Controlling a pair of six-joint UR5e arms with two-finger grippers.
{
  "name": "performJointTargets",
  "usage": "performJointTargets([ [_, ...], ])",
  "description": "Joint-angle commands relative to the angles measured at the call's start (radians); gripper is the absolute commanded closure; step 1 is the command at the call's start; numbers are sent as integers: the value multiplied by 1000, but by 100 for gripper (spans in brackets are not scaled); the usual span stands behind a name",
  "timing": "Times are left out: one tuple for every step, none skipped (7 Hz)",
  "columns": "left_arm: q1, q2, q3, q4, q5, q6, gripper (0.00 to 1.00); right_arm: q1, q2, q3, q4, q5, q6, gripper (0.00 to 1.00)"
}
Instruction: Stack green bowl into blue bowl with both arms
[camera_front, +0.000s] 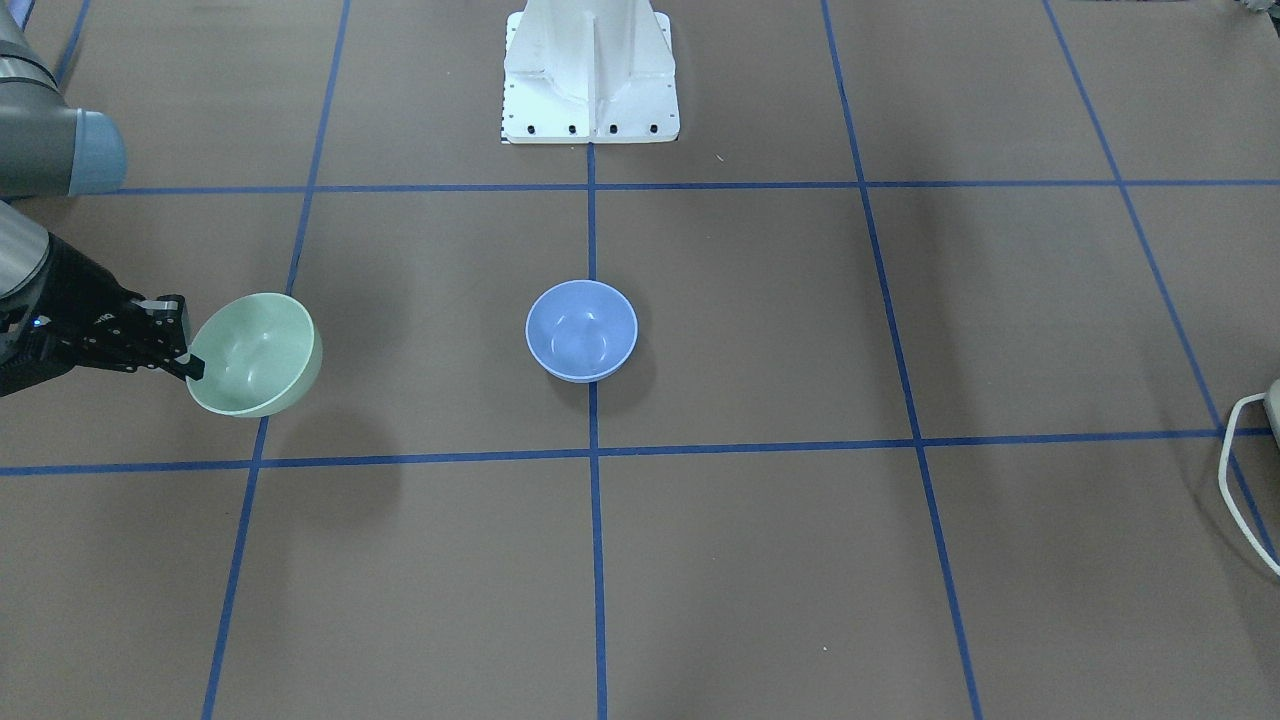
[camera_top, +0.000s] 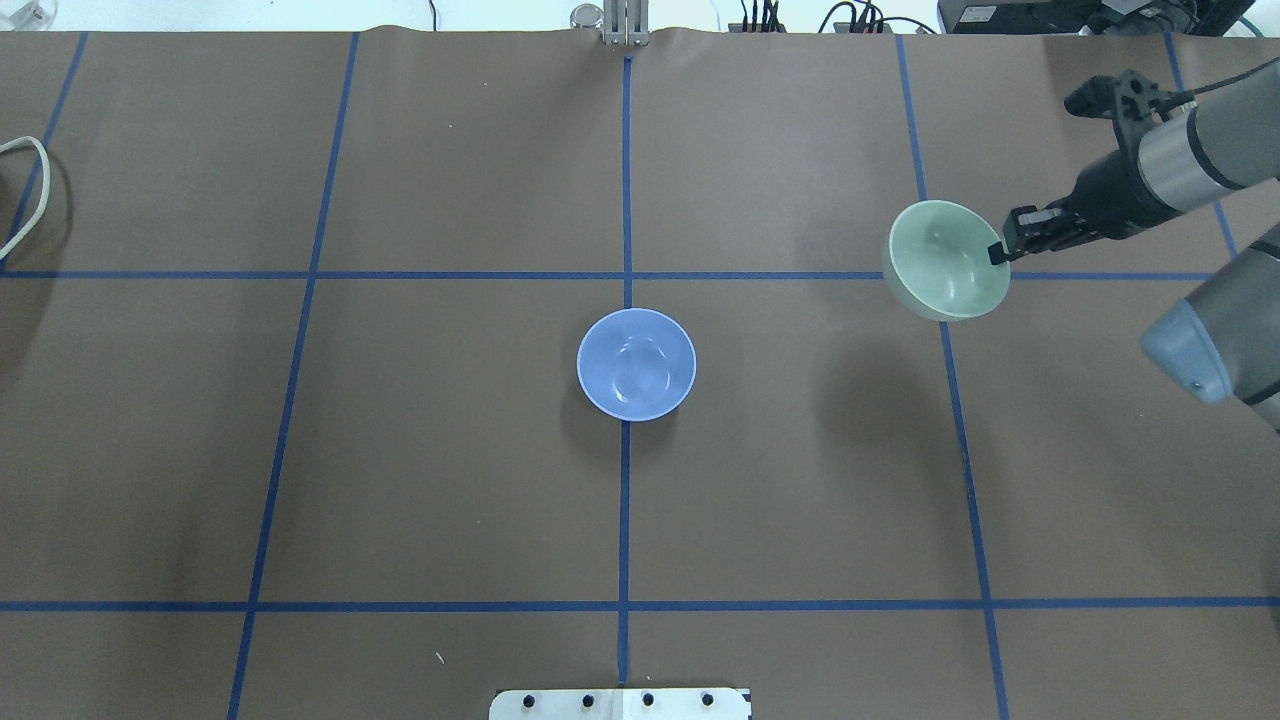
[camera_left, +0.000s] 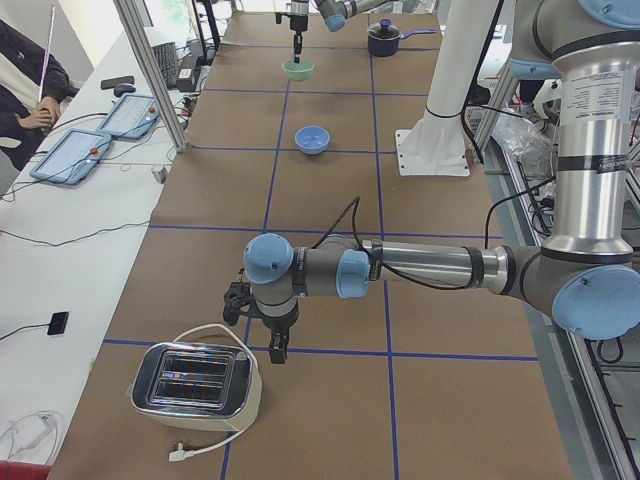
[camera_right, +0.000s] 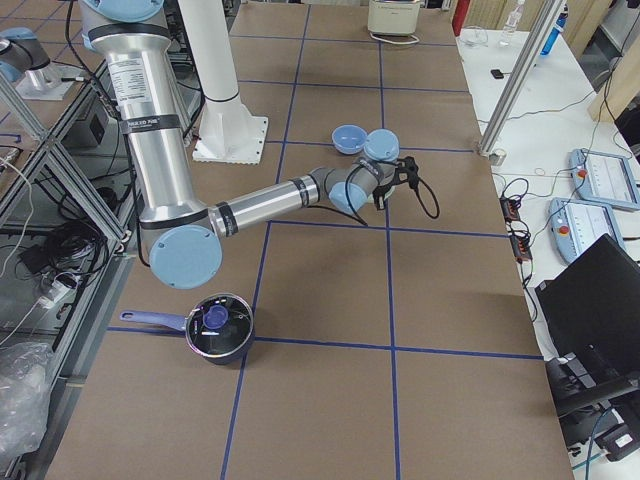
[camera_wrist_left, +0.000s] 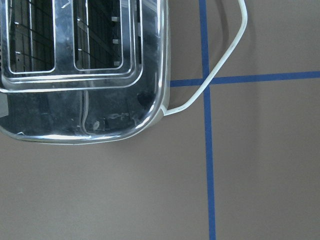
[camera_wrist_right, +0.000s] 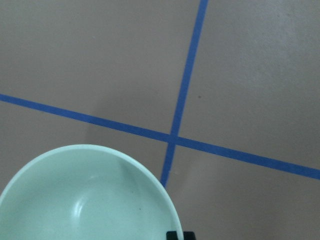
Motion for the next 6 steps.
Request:
performJointTargets([
  [2, 8, -3, -1, -6, -10, 1, -123, 171, 71, -148, -98, 218, 100],
  [2, 8, -2, -2, -6, -8, 1, -213, 228, 79, -181, -202, 301, 100],
  [2, 8, -2, -2, -6, -8, 1, -292, 304, 77, -264, -285, 352, 100],
  [2, 8, 0, -2, -6, -10, 1, -382, 358, 71, -353, -403, 386, 100],
  [2, 8, 3, -2, -6, -10, 1, -428, 365, 65, -356, -457, 421, 100],
  [2, 8, 4, -2, -6, -8, 1, -449, 365, 50, -353, -459, 428, 100],
])
